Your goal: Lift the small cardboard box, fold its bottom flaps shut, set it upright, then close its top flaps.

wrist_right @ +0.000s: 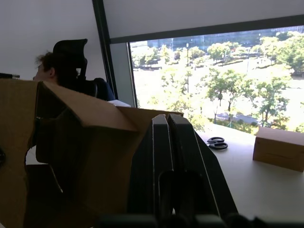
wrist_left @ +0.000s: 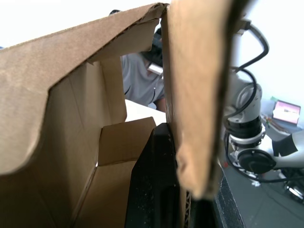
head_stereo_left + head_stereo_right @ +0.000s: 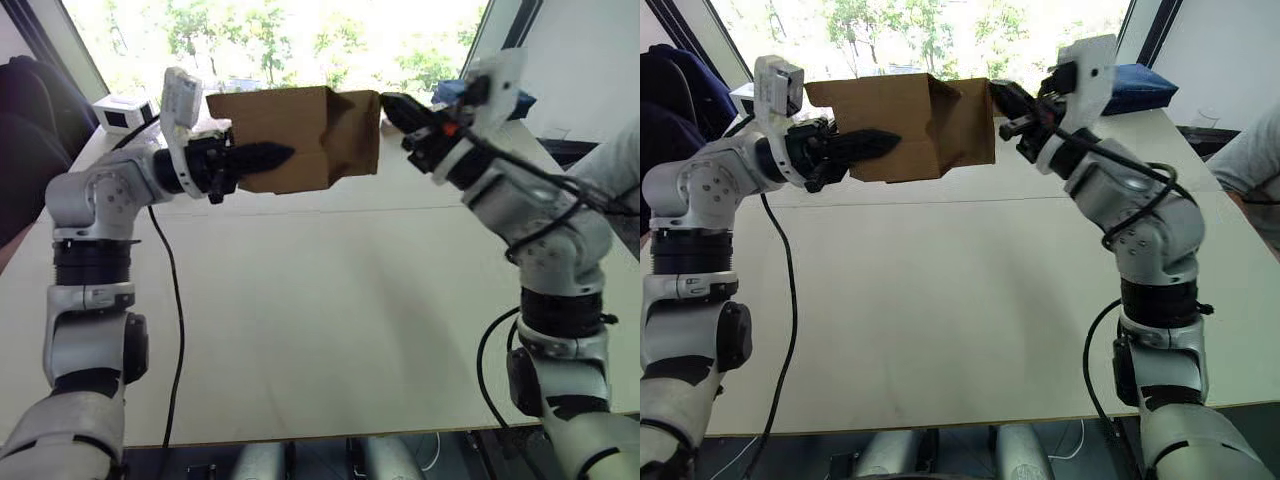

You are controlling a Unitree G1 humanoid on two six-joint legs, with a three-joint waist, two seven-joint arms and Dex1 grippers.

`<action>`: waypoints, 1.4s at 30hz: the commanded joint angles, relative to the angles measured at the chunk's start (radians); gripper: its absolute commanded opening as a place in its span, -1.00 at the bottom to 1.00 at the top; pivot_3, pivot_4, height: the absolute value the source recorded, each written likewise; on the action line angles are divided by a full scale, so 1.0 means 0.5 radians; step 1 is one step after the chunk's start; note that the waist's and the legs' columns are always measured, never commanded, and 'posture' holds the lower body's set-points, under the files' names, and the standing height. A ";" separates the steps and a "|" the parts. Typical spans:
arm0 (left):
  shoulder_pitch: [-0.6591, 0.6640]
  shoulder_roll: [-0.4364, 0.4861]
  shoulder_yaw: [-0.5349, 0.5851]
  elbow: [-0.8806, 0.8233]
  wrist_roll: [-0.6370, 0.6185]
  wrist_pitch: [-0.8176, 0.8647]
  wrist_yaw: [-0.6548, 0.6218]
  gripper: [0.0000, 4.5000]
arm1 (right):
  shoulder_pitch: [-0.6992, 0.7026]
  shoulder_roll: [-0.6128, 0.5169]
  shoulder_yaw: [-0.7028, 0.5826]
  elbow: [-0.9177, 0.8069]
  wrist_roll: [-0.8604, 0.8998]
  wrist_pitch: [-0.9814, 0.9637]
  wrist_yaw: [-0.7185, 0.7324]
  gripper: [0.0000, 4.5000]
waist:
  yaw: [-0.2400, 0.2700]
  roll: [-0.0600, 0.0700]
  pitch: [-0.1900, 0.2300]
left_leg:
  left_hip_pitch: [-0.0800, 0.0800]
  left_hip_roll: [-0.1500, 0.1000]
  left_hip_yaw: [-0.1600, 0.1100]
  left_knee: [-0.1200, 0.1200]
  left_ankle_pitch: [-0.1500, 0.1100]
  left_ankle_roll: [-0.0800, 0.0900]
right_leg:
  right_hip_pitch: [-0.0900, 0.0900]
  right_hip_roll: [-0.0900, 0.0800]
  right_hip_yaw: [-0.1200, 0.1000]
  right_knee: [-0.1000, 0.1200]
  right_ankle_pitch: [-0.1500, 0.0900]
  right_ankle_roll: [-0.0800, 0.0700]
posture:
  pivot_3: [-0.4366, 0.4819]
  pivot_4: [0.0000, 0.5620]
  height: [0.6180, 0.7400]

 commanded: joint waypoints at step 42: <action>-0.057 0.054 -0.107 -0.071 -0.035 0.006 -0.137 -1.00 | -0.037 0.027 -0.056 -0.161 -0.192 -0.007 0.421 -0.99 | -0.001 0.000 0.000 | -0.001 0.000 -0.001 0.001 -0.001 0.002 | -0.003 0.000 0.000 0.003 0.000 0.000 | -0.05 -0.47 1.00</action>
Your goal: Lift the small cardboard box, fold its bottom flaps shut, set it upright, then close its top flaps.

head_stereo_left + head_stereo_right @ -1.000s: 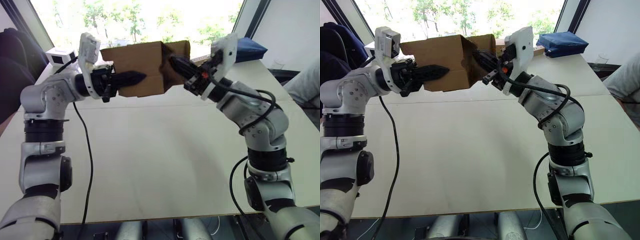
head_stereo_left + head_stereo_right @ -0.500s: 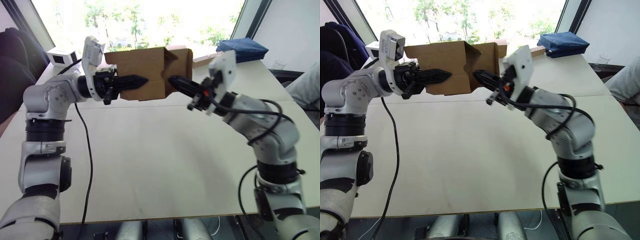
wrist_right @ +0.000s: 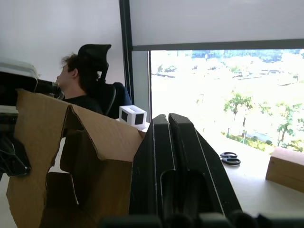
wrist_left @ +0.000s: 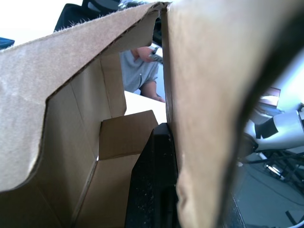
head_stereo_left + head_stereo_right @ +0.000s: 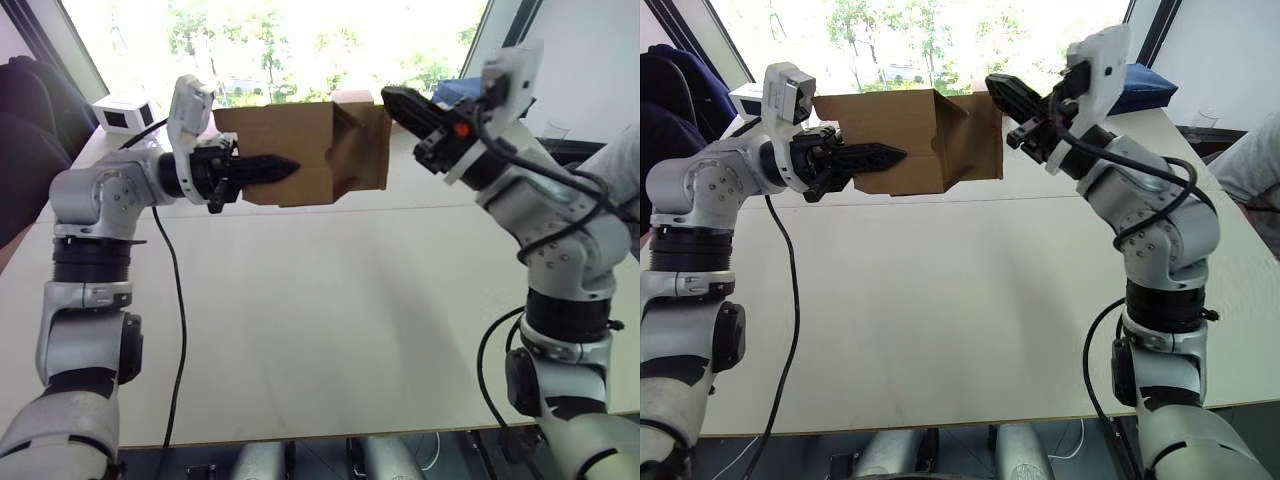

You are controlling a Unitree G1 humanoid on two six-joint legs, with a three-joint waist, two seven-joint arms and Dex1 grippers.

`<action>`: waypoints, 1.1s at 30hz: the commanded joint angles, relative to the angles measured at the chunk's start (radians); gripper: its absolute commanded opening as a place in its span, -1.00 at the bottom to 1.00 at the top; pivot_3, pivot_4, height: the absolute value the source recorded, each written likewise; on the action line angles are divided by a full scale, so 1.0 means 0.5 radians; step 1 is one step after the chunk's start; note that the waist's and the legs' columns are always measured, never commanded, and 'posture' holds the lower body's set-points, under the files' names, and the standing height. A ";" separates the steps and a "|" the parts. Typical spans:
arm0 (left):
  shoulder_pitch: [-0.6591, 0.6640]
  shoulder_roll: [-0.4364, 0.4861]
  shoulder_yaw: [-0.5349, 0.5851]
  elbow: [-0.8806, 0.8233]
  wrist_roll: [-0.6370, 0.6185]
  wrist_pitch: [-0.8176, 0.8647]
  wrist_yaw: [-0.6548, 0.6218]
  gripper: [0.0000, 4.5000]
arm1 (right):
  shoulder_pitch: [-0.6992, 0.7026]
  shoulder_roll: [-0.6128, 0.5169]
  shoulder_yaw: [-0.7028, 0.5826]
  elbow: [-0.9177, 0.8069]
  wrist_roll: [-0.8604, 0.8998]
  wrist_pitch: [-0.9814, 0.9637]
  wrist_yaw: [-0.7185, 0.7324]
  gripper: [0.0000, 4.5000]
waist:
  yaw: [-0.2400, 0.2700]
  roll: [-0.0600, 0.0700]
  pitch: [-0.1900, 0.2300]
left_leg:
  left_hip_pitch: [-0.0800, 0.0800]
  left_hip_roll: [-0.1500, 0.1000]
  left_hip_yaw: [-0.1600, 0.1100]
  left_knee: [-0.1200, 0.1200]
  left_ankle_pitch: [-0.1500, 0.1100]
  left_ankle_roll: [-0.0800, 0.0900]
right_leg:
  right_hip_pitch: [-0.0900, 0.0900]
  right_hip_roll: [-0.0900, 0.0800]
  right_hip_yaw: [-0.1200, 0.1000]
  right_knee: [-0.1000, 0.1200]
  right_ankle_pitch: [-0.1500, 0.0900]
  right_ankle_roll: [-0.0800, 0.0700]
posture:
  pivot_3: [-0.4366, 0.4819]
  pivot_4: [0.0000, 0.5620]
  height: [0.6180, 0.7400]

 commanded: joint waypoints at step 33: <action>-0.081 -0.018 0.046 0.014 -0.029 -0.024 0.019 -1.00 | 0.331 -0.169 -0.196 -0.513 0.165 0.239 0.044 -0.99 | 0.003 0.000 0.000 | 0.000 0.000 -0.001 0.000 -0.002 0.004 | 0.000 0.000 0.000 0.001 0.000 0.000 | -0.05 -0.47 1.00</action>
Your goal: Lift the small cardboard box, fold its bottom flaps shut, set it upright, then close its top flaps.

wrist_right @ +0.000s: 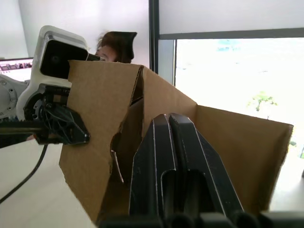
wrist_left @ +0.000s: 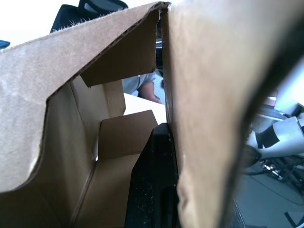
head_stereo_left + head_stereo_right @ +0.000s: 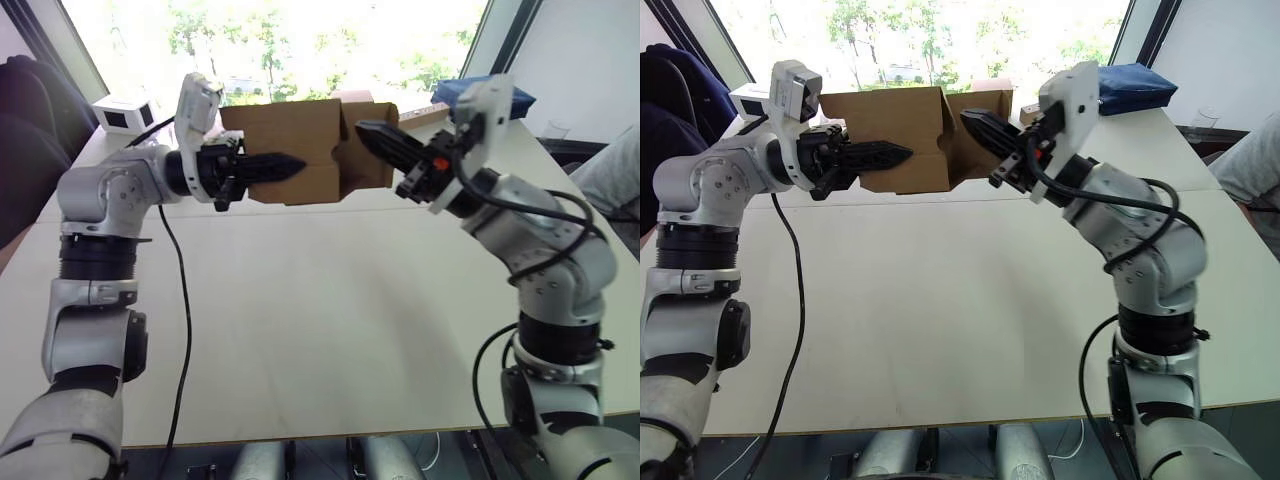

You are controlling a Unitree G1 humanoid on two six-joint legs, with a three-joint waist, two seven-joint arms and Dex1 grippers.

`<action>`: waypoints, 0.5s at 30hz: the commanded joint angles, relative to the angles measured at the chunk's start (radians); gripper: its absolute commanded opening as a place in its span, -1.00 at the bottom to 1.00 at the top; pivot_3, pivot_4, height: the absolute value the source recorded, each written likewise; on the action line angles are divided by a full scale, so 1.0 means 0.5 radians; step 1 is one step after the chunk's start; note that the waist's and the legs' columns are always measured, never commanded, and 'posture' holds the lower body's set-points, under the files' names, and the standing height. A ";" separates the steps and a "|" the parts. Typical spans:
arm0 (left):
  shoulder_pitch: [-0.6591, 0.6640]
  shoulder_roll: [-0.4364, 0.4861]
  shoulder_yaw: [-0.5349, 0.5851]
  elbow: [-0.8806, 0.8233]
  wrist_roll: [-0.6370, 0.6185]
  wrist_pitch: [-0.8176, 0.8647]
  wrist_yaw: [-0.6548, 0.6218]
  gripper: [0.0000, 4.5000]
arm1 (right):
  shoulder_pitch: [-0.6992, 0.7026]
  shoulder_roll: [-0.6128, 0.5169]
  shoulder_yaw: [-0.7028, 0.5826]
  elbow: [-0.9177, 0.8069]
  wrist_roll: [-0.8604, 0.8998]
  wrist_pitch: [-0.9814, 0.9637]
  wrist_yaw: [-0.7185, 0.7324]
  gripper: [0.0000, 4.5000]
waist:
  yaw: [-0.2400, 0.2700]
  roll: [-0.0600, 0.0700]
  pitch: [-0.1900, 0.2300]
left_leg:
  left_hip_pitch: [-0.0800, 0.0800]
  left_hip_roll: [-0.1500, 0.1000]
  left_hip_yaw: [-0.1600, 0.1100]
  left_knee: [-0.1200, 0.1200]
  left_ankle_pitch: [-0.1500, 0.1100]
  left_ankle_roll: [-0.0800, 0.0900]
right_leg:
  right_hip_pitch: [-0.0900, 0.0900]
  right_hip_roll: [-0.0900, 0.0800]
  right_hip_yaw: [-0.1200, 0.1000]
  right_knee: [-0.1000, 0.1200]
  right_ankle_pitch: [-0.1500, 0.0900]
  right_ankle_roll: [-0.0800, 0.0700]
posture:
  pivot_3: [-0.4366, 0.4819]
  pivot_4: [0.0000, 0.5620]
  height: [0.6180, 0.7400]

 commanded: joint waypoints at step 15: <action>-0.076 -0.002 0.047 -0.021 -0.046 -0.003 -0.018 -1.00 | 0.293 -0.056 0.151 -0.235 -0.089 -0.007 -0.046 -0.99 | -0.002 0.000 0.000 | 0.001 0.000 0.000 0.001 -0.001 0.001 | 0.001 0.002 0.000 0.000 0.000 0.000 | -0.05 -0.47 1.00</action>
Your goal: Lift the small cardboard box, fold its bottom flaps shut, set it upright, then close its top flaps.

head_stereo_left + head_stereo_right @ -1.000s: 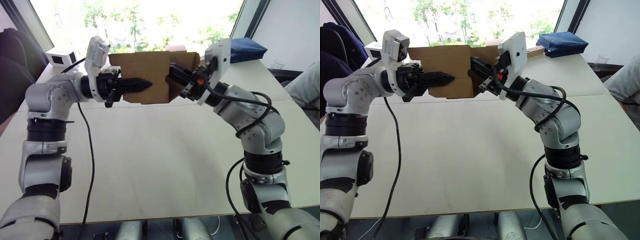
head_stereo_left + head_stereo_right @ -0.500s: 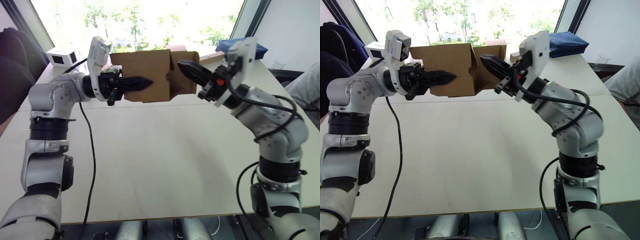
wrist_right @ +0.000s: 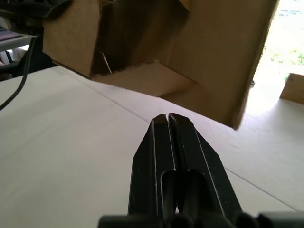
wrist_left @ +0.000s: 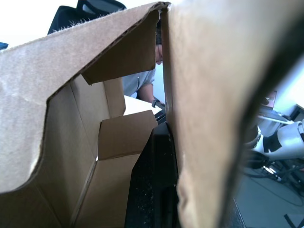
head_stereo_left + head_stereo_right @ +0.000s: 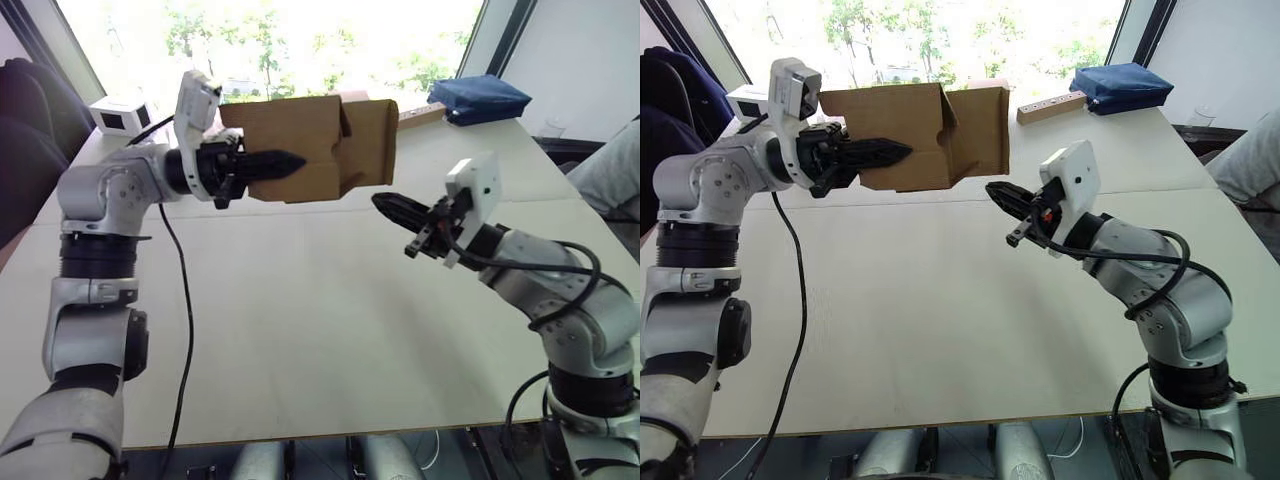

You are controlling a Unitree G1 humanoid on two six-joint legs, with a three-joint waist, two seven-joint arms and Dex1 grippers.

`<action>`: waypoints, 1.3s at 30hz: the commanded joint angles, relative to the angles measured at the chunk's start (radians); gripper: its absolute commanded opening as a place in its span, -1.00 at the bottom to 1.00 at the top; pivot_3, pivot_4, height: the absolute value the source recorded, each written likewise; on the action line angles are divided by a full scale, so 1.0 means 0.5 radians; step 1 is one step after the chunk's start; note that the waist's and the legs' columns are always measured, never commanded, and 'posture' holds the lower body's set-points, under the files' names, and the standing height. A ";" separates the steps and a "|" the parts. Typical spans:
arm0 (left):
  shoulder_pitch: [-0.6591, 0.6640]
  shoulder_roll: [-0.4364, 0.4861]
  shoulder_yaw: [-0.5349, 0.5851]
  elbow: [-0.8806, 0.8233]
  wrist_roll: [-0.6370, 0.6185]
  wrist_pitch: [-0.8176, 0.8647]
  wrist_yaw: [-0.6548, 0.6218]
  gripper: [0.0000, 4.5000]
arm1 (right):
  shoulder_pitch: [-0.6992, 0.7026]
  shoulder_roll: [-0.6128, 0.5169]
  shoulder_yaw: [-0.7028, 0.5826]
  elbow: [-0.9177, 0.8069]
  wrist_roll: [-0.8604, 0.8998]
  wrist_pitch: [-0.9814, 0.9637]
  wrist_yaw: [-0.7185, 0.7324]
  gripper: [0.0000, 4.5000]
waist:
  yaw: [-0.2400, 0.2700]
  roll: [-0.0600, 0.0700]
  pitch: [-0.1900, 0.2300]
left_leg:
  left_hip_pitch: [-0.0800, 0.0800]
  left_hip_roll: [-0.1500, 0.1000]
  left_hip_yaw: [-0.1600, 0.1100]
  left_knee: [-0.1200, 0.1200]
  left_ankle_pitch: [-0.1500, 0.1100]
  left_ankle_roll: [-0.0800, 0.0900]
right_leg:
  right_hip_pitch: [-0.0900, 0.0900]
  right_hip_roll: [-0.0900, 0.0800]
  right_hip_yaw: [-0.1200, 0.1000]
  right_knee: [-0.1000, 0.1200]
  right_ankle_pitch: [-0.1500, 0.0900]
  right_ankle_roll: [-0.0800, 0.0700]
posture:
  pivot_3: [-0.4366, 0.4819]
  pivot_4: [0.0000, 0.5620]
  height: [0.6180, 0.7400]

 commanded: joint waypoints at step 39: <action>-0.049 -0.009 0.080 -0.097 -0.129 0.062 0.036 -1.00 | -0.488 0.278 -0.201 1.009 -0.058 -0.360 -0.023 -0.99 | -0.009 0.001 0.000 | -0.001 0.000 0.002 0.000 0.007 -0.012 | -0.004 -0.001 0.001 0.005 0.000 0.000 | -0.05 -0.47 1.00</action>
